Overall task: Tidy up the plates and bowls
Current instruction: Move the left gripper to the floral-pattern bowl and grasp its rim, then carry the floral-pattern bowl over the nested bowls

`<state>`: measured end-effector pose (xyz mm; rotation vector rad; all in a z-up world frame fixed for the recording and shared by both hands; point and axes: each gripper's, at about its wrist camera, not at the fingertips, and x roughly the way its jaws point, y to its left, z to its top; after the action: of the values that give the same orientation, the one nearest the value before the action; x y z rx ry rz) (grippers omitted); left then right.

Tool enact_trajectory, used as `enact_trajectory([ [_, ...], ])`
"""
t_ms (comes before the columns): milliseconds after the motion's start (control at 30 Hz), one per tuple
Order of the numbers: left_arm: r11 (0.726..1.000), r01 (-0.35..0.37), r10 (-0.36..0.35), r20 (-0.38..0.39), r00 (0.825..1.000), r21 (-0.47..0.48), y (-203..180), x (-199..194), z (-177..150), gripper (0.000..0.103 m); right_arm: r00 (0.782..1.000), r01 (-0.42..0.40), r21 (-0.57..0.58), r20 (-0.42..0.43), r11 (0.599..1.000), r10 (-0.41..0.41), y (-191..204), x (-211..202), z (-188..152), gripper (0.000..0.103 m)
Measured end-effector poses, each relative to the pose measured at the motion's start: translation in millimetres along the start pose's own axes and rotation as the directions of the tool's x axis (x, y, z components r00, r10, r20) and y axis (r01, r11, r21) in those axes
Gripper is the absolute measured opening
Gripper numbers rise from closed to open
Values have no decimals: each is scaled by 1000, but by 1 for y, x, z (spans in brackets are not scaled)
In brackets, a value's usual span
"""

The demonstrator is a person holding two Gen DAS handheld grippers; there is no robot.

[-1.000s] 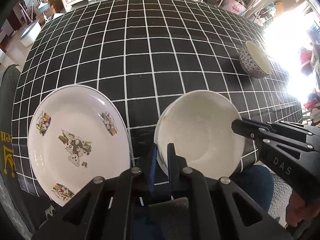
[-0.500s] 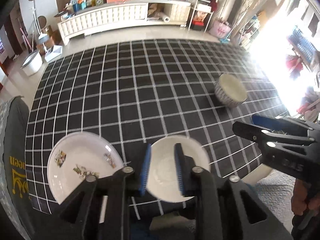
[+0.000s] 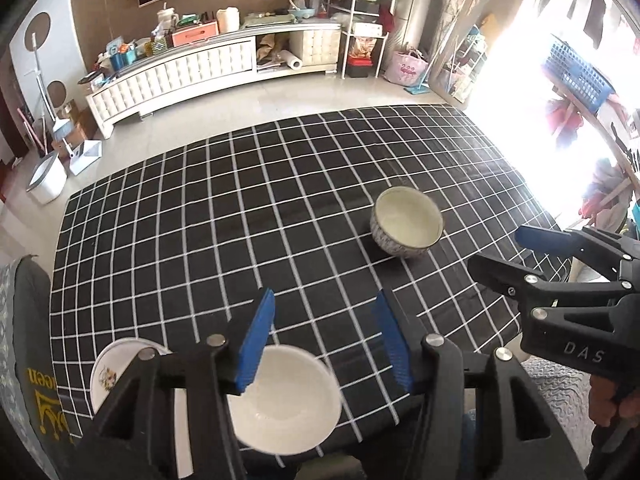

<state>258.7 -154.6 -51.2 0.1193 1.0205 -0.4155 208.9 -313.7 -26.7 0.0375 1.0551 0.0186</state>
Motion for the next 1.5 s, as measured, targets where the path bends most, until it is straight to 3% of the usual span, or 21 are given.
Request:
enact_trajectory([
  [67, 1000, 4, -4, -6, 1000, 0, -6, 7, 10, 51, 1000, 12, 6, 0, 1000, -12, -12, 1, 4, 79],
  [333, 1000, 19, -18, -60, 998, 11, -31, 53, 35, 53, 998, 64, 64, -26, 996, -63, -53, 20, 19, 83],
  [500, 996, 90, -93, -120, 988, -26, -37, 89, 47, 53, 997, 15, 102, -76, 995, -7, -74, 44, 25, 83],
  [833, 985, 144, -161, -204, 966, -94, -37, 157, 75, 53, 989, -41, 181, -134, 983, 66, -104, 91, 38, 82],
  [933, 986, 130, -149, -220, 964, -101, -37, 178, 81, 53, 985, -43, 178, -158, 983, 72, -108, 109, 40, 73],
  [1033, 984, 144, -165, -243, 956, -106, -38, 198, 84, 31, 979, -65, 205, -174, 977, 102, -111, 123, 43, 62],
  [1133, 974, 181, -212, -273, 938, -134, -36, 217, 82, 30, 971, -81, 213, -206, 974, 125, -111, 137, 45, 49],
  [1367, 983, 140, -166, -273, 947, -115, -36, 233, 79, 16, 968, -63, 217, -223, 974, 112, -113, 151, 42, 20],
  [1500, 983, 129, -163, -293, 942, -132, -30, 237, 76, 11, 967, -72, 215, -223, 974, 121, -113, 150, 41, 15],
])
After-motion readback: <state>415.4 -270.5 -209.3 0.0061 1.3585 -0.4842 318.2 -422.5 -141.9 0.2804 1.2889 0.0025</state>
